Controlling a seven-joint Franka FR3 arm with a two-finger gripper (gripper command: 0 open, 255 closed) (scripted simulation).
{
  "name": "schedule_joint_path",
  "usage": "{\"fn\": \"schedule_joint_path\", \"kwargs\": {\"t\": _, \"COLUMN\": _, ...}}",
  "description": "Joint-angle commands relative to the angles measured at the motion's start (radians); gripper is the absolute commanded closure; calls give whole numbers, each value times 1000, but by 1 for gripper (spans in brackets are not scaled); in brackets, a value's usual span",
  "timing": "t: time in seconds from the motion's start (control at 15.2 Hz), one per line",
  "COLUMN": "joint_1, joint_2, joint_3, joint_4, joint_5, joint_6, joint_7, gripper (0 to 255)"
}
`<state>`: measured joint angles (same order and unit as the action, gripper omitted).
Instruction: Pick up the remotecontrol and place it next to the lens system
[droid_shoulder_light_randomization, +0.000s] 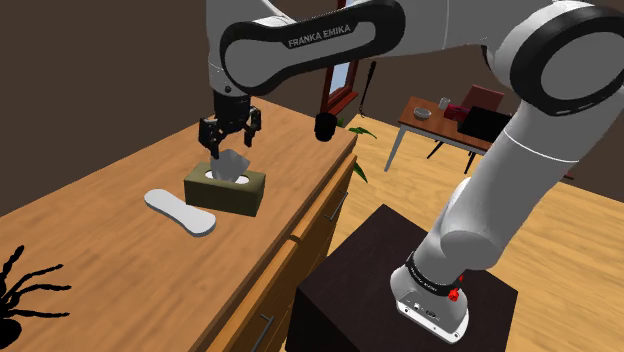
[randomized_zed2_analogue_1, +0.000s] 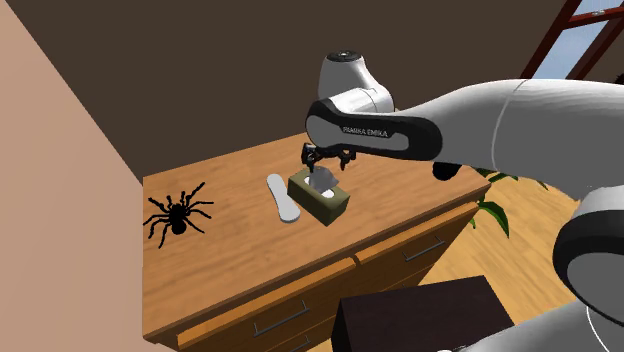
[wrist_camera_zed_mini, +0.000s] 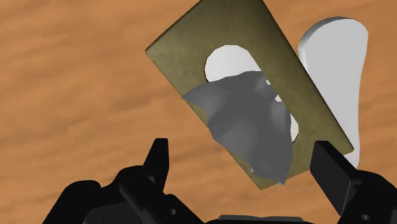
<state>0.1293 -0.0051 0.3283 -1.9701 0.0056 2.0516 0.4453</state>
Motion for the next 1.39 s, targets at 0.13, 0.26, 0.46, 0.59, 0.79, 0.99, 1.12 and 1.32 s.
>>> {"fn": "schedule_joint_path", "kwargs": {"t": 0.13, "joint_1": 40, "joint_2": 161, "joint_3": 31, "joint_4": 124, "joint_5": -62, "joint_6": 6, "joint_7": 63, "gripper": 0}}
{"fn": "schedule_joint_path", "kwargs": {"t": 0.26, "joint_1": 64, "joint_2": 236, "joint_3": 39, "joint_4": 187, "joint_5": -92, "joint_6": 3, "joint_7": 87, "gripper": 0}}
{"fn": "schedule_joint_path", "kwargs": {"t": 0.46, "joint_1": 107, "joint_2": 352, "joint_3": 44, "joint_4": 292, "joint_5": -135, "joint_6": -10, "joint_7": 118, "gripper": 0}}
{"fn": "schedule_joint_path", "kwargs": {"t": 0.59, "joint_1": 138, "joint_2": 431, "joint_3": 44, "joint_4": 369, "joint_5": -161, "joint_6": -24, "joint_7": 135, "gripper": 0}}
{"fn": "schedule_joint_path", "kwargs": {"t": 0.79, "joint_1": 185, "joint_2": 553, "joint_3": 47, "joint_4": 500, "joint_5": -200, "joint_6": -54, "joint_7": 155, "gripper": 0}}
{"fn": "schedule_joint_path", "kwargs": {"t": 0.99, "joint_1": 175, "joint_2": 569, "joint_3": 61, "joint_4": 492, "joint_5": -214, "joint_6": -35, "joint_7": 163, "gripper": 0}}
{"fn": "schedule_joint_path", "kwargs": {"t": 1.12, "joint_1": 164, "joint_2": 582, "joint_3": 73, "joint_4": 480, "joint_5": -228, "joint_6": -15, "joint_7": 171, "gripper": 0}}
{"fn": "schedule_joint_path", "kwargs": {"t": 1.32, "joint_1": 161, "joint_2": 603, "joint_3": 75, "joint_4": 462, "joint_5": -242, "joint_6": 22, "joint_7": 179, "gripper": 0}}
